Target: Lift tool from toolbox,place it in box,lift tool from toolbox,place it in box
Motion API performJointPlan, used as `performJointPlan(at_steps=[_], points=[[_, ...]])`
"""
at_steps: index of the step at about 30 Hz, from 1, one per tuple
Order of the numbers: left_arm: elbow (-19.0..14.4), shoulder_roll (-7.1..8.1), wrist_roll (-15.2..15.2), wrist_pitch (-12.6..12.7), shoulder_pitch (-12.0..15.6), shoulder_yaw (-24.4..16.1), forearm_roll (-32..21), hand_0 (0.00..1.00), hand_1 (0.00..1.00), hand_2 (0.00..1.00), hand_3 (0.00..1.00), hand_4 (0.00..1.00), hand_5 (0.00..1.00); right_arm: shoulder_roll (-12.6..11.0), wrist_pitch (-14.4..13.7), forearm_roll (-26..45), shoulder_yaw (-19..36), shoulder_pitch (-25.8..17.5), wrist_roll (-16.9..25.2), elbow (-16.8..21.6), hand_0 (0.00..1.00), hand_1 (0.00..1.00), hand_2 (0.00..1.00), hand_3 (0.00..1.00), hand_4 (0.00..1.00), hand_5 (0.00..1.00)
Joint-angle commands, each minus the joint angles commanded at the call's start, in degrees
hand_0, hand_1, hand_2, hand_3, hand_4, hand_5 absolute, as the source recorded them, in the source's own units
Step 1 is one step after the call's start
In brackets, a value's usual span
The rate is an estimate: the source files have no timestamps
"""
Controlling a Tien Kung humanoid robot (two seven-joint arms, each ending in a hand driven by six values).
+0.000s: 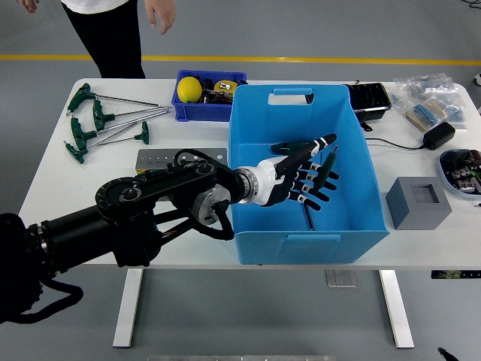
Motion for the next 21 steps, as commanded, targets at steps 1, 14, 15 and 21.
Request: performJointPlan(at_steps=[1, 14, 15, 21], points=[[1.7, 0.0, -0.1, -0.3, -0.8, 0.2, 1.9, 0.452, 0.584, 0.665, 0.76, 0.93, 0.998, -0.1, 0.0, 0.2, -0.2, 0.1, 0.1, 0.0, 0.659, 0.654, 0.72, 0.563, 0.814, 0.753], [7.2, 0.0, 2.0, -7.4, -6.5, 1.0, 33.0, 0.462, 0.582, 0.694, 0.85, 0.981, 0.998, -0.4, -0.1, -0.1, -0.1, 0.3, 0.3, 0.1, 0.657, 0.649, 0.717, 0.563, 0.814, 0.754], [5.7, 0.0, 1.8, -6.6, -6.1, 1.4, 35.3, 0.484, 0.617, 0.738, 0.846, 0.972, 0.998, -0.4, -0.2, 0.0, -0.1, 0.3, 0.3, 0.1, 0.656, 0.646, 0.717, 0.563, 0.814, 0.753], [-6.0, 0.0, -3.2, 5.2, -2.0, 0.0, 49.8, 0.78, 0.829, 0.893, 0.846, 0.916, 0.998, -0.1, -0.2, 1.1, -0.6, -0.2, 0.6, 0.0, 0.656, 0.648, 0.716, 0.563, 0.814, 0.751]])
